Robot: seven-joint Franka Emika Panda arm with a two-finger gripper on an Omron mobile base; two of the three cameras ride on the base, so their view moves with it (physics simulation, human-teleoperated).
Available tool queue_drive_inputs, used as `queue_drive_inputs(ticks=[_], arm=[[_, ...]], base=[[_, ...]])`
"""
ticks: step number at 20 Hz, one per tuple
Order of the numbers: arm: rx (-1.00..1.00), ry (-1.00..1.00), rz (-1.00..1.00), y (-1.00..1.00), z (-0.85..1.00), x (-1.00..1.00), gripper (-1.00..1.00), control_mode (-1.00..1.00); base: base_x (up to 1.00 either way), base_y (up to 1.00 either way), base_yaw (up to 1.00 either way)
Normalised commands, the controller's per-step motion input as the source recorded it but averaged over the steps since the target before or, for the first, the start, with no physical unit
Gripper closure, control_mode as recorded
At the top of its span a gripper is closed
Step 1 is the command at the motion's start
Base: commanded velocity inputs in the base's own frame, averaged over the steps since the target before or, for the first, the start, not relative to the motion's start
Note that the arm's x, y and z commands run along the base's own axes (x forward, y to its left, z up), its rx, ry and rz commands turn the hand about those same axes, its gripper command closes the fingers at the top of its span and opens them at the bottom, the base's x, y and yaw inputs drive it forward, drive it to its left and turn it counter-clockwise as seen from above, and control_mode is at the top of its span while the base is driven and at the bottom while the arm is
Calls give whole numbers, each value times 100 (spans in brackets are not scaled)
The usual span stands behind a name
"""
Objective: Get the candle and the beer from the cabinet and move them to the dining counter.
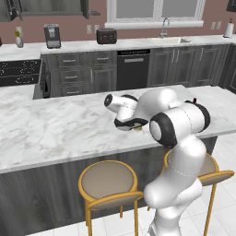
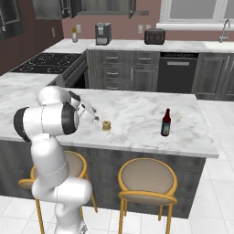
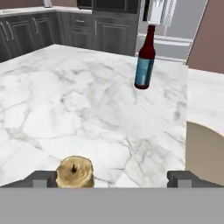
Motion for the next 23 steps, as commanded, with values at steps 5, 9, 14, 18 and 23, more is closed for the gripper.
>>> queue_drive_inputs(ticks=[5,9,14,18,23], arm=[[0,-1,-1,1,71,-66,-100,-100],[0,-5,-1,4,49,-100,-100,-100],[0,-5,0,0,48,-100,-100,-100],[0,-6,0,0,50,-100,-100,-100],[0,-9,0,0,45,-100,-100,-100]], base=[[0,0,0],[0,0,0],[0,0,0],[0,0,0],[0,0,0]])
